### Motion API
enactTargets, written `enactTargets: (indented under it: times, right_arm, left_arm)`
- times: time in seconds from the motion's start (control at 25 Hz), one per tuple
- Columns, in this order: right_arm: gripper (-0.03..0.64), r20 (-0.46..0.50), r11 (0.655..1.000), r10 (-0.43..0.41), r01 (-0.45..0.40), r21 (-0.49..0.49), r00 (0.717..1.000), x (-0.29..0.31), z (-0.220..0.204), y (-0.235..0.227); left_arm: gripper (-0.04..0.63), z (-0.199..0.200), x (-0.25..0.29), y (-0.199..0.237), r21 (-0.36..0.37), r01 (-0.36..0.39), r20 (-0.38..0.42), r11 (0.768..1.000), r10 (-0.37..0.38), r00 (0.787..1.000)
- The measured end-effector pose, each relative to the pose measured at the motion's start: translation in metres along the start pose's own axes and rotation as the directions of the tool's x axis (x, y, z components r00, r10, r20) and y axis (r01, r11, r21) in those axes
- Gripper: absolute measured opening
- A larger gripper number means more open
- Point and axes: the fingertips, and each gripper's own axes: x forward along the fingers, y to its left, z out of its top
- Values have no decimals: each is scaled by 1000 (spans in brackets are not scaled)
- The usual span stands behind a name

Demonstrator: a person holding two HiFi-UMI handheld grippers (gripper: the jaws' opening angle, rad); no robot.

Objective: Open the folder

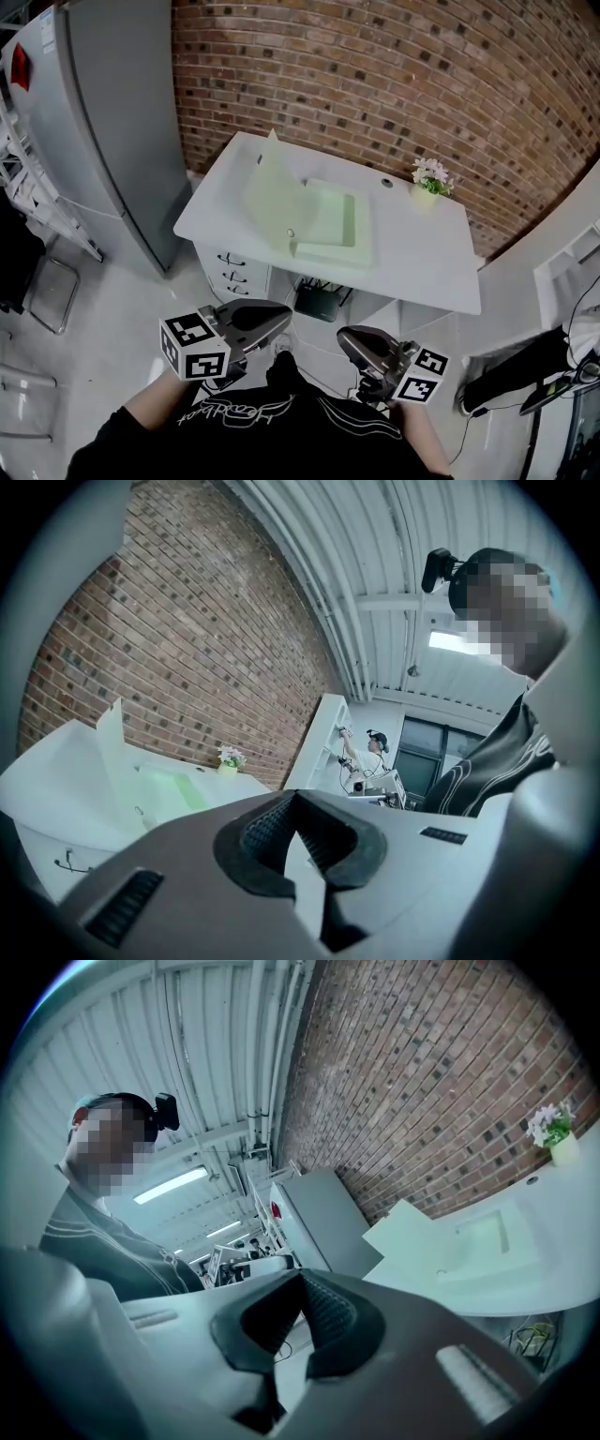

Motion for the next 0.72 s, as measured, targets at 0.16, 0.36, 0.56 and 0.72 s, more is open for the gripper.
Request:
enactTargets:
  times: [0.16, 0.36, 0.56, 0.72]
  right_arm:
    - [2, 8, 1000, 1, -1, 6, 1000, -3, -4, 1]
    - [2, 21, 1000, -13, 13, 15, 1000, -7, -5, -2]
    - [2, 23, 999, -29, 29, 16, 999, -11, -9, -11]
    - [2, 35, 999, -42, 41, 28, 999, -11, -13, -16]
  left_arm:
    - [3, 0, 4, 0, -18, 8, -5, 1000, -8, 1000]
    - [3, -2, 7, 2, -37, 12, -8, 999, -12, 1000]
    - [3, -6, 11, 6, -51, 8, -5, 999, -8, 1000]
    - [3, -12, 13, 12, -50, 13, -15, 999, -13, 1000]
